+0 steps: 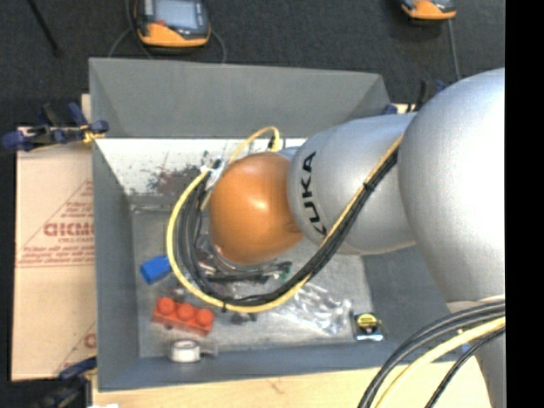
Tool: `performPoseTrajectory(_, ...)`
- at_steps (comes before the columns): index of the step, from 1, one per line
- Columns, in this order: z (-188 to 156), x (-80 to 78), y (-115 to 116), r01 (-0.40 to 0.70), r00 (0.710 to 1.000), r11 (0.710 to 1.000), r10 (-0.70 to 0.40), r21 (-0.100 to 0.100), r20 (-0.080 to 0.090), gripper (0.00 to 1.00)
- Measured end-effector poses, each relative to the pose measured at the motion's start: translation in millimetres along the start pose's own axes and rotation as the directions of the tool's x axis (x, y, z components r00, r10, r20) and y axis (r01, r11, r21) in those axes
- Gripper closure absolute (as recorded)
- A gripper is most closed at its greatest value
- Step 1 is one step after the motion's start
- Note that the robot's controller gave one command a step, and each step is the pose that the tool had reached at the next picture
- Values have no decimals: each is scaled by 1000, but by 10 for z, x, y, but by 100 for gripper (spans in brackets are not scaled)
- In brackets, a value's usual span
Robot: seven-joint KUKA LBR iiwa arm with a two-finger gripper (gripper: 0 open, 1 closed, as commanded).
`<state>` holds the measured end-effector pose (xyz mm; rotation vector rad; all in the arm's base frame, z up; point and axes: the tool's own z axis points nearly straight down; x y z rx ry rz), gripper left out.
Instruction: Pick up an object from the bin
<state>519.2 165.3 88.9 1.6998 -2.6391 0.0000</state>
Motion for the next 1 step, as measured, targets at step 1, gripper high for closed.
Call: performPoseTrajectory(1, 199, -174, 453, -4, 1000, 1000, 4, -1, 5, 0)
